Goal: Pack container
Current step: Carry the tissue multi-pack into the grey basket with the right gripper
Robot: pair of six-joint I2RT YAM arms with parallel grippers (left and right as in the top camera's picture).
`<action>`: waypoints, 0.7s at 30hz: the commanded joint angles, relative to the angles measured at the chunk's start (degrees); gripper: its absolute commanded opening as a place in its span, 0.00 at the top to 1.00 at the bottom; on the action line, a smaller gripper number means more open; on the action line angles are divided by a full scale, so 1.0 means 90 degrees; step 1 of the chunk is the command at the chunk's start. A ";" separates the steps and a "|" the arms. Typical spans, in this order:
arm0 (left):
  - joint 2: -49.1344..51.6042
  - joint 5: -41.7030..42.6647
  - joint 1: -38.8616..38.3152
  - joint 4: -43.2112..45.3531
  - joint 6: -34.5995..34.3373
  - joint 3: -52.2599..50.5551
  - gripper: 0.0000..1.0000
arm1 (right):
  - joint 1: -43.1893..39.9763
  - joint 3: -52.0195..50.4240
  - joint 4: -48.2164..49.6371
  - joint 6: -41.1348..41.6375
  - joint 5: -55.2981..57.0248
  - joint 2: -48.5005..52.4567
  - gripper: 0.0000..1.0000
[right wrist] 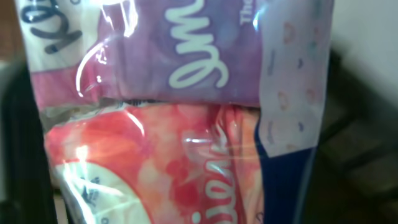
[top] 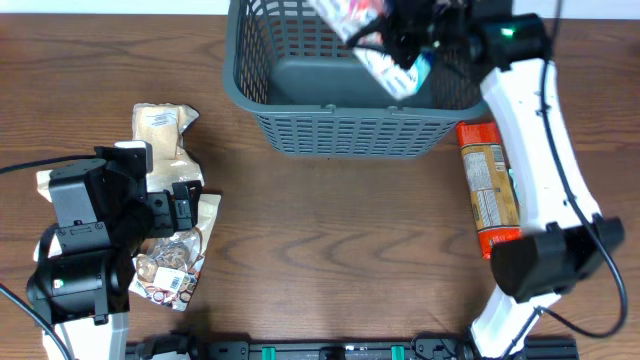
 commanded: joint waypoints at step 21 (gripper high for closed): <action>0.0000 -0.0075 0.0027 0.0012 0.0087 0.0022 0.01 | -0.0024 0.0032 -0.1600 -0.2414 0.0833 0.0187 0.95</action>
